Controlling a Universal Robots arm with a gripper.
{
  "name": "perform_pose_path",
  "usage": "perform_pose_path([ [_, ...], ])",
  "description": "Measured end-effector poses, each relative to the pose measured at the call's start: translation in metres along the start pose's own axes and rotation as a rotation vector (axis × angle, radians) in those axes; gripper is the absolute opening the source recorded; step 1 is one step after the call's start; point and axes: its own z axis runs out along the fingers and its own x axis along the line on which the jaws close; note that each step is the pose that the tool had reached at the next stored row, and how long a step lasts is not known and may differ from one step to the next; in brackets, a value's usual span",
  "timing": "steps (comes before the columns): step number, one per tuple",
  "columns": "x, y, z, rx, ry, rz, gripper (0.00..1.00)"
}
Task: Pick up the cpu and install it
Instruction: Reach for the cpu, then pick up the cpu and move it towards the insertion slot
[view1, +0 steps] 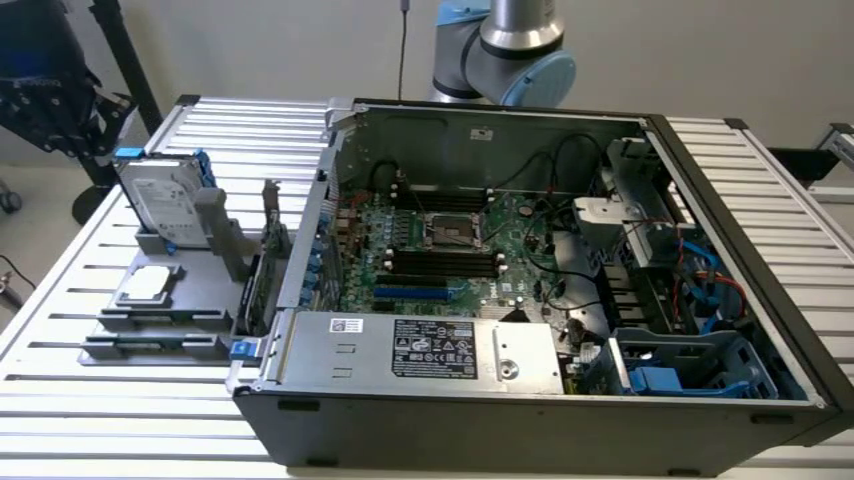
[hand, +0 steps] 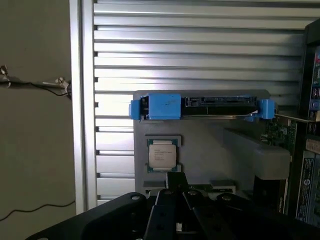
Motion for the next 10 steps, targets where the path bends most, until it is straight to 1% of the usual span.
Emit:
perform_pose_path([
  [10,0.0000,0.0000,0.0000,-0.0002,-0.0004,-0.012,0.11],
])
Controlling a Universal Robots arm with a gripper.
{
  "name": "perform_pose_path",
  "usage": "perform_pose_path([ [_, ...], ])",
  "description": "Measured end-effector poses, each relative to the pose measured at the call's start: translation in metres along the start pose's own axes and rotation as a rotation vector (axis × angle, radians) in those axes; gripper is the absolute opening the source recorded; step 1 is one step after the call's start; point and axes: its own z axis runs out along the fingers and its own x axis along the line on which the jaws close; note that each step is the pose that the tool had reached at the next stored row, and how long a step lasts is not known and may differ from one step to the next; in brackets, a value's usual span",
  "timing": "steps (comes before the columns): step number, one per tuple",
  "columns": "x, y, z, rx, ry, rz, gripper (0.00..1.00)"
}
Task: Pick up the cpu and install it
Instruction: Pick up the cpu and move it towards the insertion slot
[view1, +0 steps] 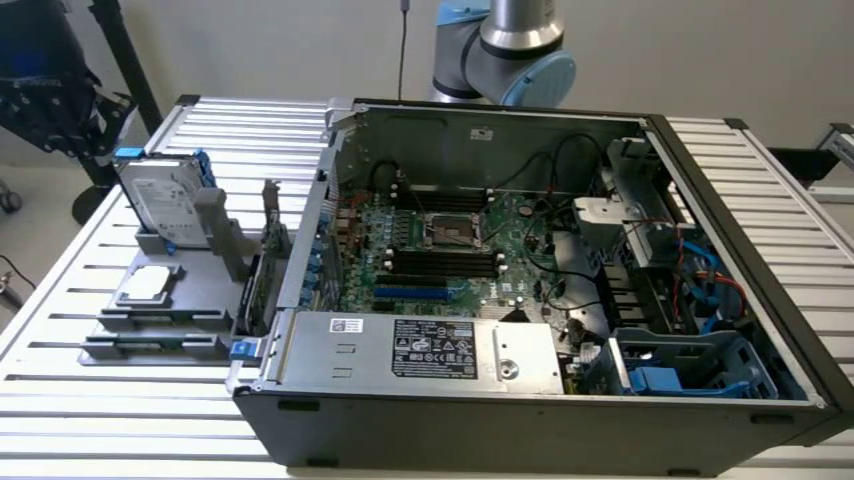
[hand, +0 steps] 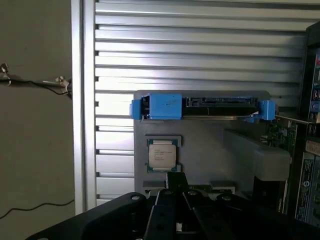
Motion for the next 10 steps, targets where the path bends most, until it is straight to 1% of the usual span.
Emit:
perform_pose_path([
  [1,0.0000,0.0000,0.0000,0.0000,0.0000,-0.001,0.11],
  [2,0.0000,0.0000,0.0000,0.0000,-0.0001,-0.002,0.17],
  [3,0.0000,0.0000,0.0000,0.0000,-0.0001,-0.004,0.17],
  [4,0.0000,0.0000,0.0000,-0.0001,-0.0001,-0.005,0.24],
  [5,0.0000,0.0000,0.0000,-0.0001,-0.0002,-0.006,0.24],
  [9,0.0000,0.0000,0.0000,-0.0002,-0.0003,-0.009,0.47],
  [10,0.0000,0.0000,0.0004,-0.0002,-0.0003,-0.009,0.47],
])
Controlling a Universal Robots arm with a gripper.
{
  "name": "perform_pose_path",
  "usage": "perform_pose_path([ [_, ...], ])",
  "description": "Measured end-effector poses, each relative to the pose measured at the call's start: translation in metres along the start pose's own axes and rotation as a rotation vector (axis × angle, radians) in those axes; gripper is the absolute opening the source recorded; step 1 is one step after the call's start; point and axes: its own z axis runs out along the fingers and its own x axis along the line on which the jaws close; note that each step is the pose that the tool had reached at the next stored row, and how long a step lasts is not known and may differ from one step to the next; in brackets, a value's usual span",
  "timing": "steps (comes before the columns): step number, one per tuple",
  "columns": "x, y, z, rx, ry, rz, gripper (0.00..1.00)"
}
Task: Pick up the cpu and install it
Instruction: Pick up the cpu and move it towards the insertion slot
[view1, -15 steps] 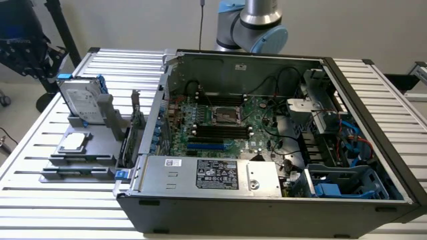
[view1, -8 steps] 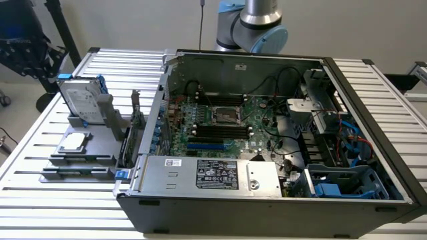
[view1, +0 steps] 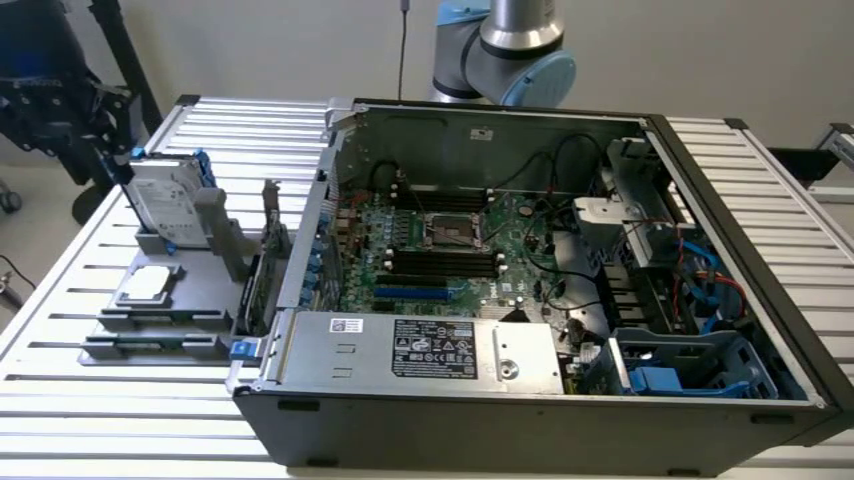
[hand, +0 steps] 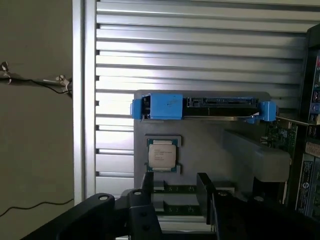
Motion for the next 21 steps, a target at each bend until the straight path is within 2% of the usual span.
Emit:
perform_pose_path([
  [1,0.000,0.0000,0.0017,0.0000,-0.0001,0.000,0.47],
  [2,0.000,0.0001,0.0034,0.0000,0.0000,0.000,0.54],
  [9,0.001,0.0001,0.0161,0.0001,0.0002,0.006,0.54],
  [11,0.001,0.0000,0.0197,0.0002,0.0004,0.008,0.56],
  [12,0.001,-0.0001,0.0215,0.0002,0.0003,0.008,0.62],
  [15,0.001,-0.0006,0.0270,0.0001,0.0003,0.010,0.62],
  [18,0.002,-0.0035,0.0325,0.0002,0.0006,0.010,0.62],
  [21,0.003,-0.0095,0.0381,-0.0026,0.0004,0.011,0.62],
])
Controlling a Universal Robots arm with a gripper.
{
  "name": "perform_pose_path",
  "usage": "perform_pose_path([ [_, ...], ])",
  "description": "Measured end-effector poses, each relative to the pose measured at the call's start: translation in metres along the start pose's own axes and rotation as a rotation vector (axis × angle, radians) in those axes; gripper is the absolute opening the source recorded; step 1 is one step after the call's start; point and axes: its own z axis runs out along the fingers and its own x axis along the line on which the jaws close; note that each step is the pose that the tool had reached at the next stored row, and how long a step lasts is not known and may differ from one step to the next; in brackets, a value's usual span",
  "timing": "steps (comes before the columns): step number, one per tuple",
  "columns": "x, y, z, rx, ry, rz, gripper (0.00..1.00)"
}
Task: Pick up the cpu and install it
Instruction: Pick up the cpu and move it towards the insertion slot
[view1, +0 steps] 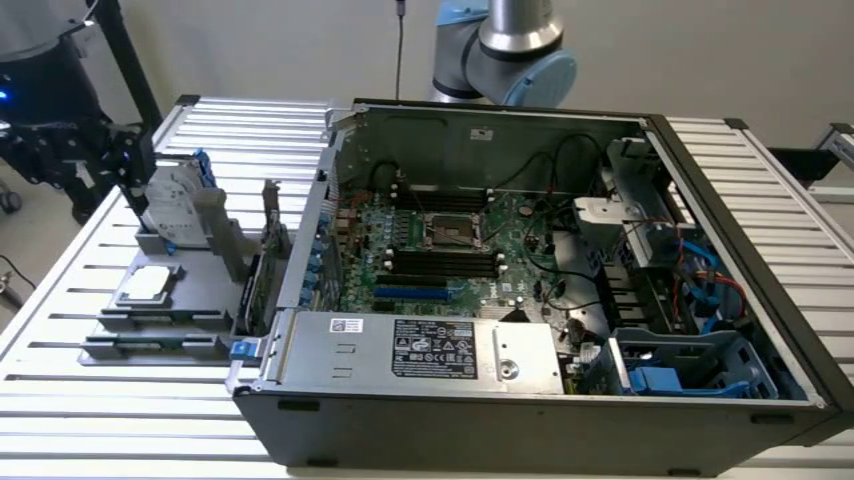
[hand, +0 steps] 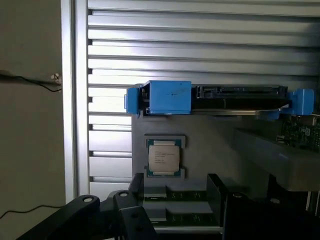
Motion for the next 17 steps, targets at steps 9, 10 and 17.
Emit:
perform_pose_path([
  [9,0.001,-0.0197,0.0123,-0.0348,-0.0008,0.001,0.62],
  [10,0.001,-0.0206,0.0129,-0.0419,-0.0007,0.001,0.62],
  [17,-0.001,-0.0265,0.0160,-0.0756,0.0234,0.002,0.62],
])
